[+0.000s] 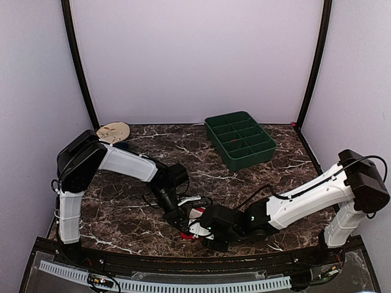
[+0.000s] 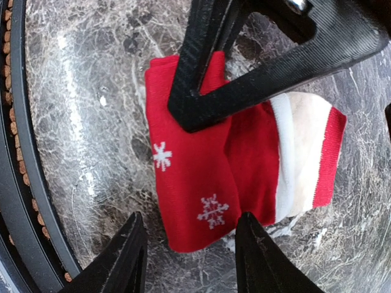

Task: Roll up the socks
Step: Roll the sock at the center of the board.

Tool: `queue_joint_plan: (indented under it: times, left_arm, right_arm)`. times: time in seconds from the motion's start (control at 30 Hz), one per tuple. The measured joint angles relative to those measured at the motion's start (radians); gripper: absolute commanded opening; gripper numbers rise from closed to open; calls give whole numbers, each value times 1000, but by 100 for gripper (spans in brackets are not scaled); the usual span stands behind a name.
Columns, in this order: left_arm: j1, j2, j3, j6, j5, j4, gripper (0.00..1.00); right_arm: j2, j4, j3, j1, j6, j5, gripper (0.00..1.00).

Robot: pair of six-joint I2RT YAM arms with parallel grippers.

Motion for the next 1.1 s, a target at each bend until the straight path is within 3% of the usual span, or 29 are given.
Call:
queue_joint_plan:
  times: [0.2, 0.5, 0.7, 0.87, 1.1]
  left_arm:
    - [0, 12, 11, 3, 10, -11, 8]
    - [0, 13, 11, 8, 11, -16, 9]
    - [0, 19, 18, 6, 11, -19, 16]
    - [16, 17, 13, -39, 9, 18, 28]
    - [80, -97, -132, -194, 6, 240, 37]
  right_arm:
    - [17, -4, 6, 0, -19, -10, 39]
    - [39, -18, 36, -14, -50, -32, 11]
    - [57, -28, 47, -21, -61, -59, 1]
    - [57, -29, 47, -36, -44, -90, 0]
    - [48, 9, 27, -110, 41, -192, 0]
